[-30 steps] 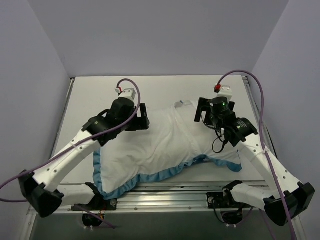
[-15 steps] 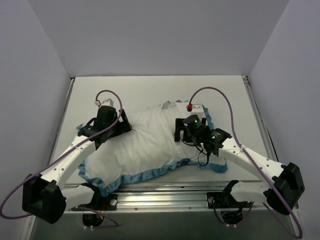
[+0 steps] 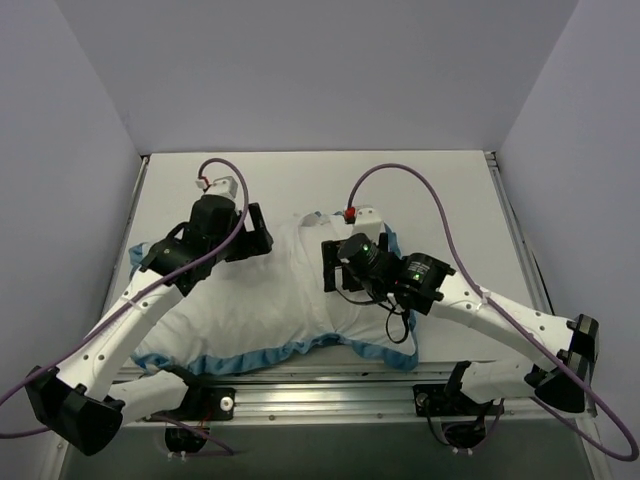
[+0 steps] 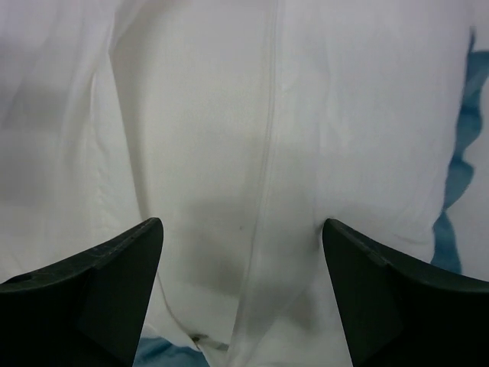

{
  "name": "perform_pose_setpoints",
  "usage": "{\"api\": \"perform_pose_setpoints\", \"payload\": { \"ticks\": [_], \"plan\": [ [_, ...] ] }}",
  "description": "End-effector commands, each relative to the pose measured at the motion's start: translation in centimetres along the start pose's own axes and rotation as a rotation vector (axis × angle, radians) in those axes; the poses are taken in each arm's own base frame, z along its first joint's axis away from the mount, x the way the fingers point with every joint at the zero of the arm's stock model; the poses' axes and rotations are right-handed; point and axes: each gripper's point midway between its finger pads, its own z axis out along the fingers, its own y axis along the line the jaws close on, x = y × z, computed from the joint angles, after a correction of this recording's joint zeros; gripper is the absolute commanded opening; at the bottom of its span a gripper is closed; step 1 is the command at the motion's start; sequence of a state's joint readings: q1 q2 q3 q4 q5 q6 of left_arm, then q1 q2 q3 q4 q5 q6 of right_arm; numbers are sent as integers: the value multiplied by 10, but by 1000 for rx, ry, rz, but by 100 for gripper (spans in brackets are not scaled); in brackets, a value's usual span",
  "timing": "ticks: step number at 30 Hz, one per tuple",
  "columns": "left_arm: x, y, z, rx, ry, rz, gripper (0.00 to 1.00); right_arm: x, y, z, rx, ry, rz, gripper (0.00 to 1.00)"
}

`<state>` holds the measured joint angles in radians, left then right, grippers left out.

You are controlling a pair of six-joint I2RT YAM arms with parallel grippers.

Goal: Remove the pillowcase from the pillow

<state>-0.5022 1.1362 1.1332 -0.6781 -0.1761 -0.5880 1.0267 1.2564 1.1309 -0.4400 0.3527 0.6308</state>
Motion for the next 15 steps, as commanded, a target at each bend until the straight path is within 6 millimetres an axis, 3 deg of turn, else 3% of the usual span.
{"api": "perform_pose_setpoints", "payload": {
  "ticks": [1,3,4,7,13,15],
  "plan": [
    [-11,-44,-16,93,-24,33,94,-44,-27,-5,78,-51,-14,80],
    [-7,-66,-13,123,-17,52,94,-56,-34,-1,91,-57,-32,80],
    [-4,-71,-10,126,-10,55,94,-70,-40,1,100,-82,-15,80],
    [8,-76,8,97,17,62,94,-81,-42,18,84,-64,-25,80],
    [50,-65,40,44,100,52,94,-67,-51,70,105,16,-56,80],
    [69,-56,48,25,134,47,94,-62,-64,80,127,29,-43,80]
  ]
}}
